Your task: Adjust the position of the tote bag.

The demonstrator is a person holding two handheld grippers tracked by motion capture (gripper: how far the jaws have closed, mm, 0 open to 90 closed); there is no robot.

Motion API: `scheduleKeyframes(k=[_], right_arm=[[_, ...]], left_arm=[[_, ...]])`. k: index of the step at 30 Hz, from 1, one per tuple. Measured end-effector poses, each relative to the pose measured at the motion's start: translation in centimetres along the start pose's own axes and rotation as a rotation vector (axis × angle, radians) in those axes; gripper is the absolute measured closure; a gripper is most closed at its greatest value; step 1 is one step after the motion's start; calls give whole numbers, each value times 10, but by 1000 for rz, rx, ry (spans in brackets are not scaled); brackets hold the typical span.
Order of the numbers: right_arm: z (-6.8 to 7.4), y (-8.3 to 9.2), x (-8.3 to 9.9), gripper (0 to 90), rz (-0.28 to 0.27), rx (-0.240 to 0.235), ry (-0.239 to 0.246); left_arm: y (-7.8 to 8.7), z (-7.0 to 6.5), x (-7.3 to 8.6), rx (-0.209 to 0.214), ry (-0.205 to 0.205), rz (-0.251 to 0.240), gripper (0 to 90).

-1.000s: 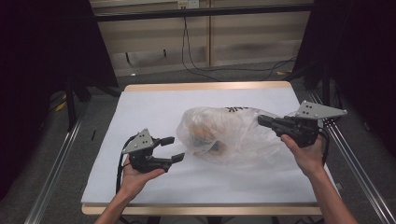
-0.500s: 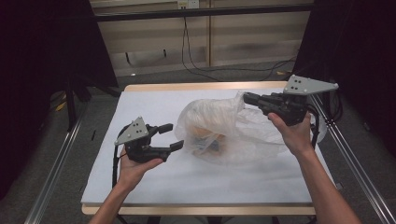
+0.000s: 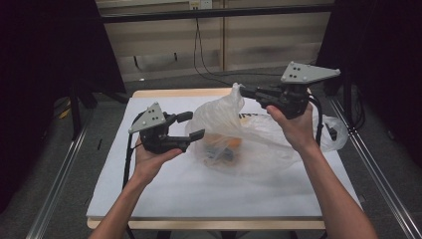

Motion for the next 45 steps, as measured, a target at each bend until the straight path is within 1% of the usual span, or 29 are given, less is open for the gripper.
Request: scheduleKeyframes(k=[1,2,4,6,10,12,13,14,15,16,17,19,20,21,22,24,25,27,28,29,30,33,36,38,39,40,41,44,45], right_arm=[[2,-9,-4,900,5,-16,9],[2,-9,-4,900,5,-16,9],[3,-17,-7,900,8,-31,16],[4,-22,-9,900,16,-37,23],[6,-29,-8,900,30,-52,20],[6,-32,-6,900,29,-55,17],[6,-32,-4,900,30,-58,15],[6,-33,-3,900,31,-58,13],[6,-34,-2,900,30,-60,11],[6,-34,-2,900,32,-66,7],[5,-35,-1,900,36,-64,9],[6,-37,-1,900,34,-69,7],[6,-37,-1,900,35,-68,8],[6,-38,-1,900,37,-66,7],[6,-38,0,900,39,-65,7],[5,-37,2,900,41,-66,3],[5,-37,4,900,40,-66,-2],[5,-37,6,900,40,-71,-7],[5,-36,9,898,43,-68,-11],[5,-35,10,896,41,-69,-12],[5,-34,10,890,40,-70,-14],[5,-33,12,804,44,-65,-16],[5,-31,14,690,42,-50,-23],[4,-29,16,630,42,-37,-34],[3,-28,17,606,47,-34,-45],[3,-26,18,595,54,-30,-49],[4,-24,20,587,60,-14,-52],[4,-18,24,577,67,-1,-57],[5,-11,28,569,78,20,-61]], left_arm=[[-3,-1,-3,-2,-1,-2,328],[-4,-1,-5,7,-4,-6,328],[-9,-1,-9,17,-20,-6,335],[-11,-1,-11,19,-20,-8,336],[-16,-1,-16,26,-40,-22,334],[-18,0,-18,35,-50,-21,316],[-18,0,-18,35,-50,-21,304],[-20,2,-19,36,-41,-34,298],[-22,3,-20,32,-50,-32,294],[-25,3,-19,36,-48,-27,289],[-27,3,-19,44,-47,-21,314],[-32,0,-16,54,-69,4,434],[-33,-1,-14,64,-75,8,529],[-33,-1,-13,80,-66,11,644],[-33,-1,-13,80,-66,11,729],[-36,-3,-9,103,-63,21,862],[-36,-3,-9,103,-63,21,895],[-36,-3,-7,107,-61,33,900],[-37,-3,-6,95,-62,32,900],[-36,-2,-5,91,-46,29,900],[-36,-2,-5,91,-46,29,900],[-32,3,-3,87,-15,22,900],[-30,6,0,72,-16,17,900],[-28,7,1,76,-11,19,900],[-27,8,2,63,-9,19,900],[-25,9,2,70,-8,20,900],[-24,10,3,56,-7,20,900],[-22,12,5,53,1,20,900],[-21,13,6,44,-1,30,900]])
Point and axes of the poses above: each handheld gripper's, and its own axes: y roughly backward along the jaws, x roughly out of its underside, z roughly to its left, the point moved 1 cm from there along -y, roughly forward along the jaws, and after that the axes turned 15 degrees about -x, right-handed, at the moved point
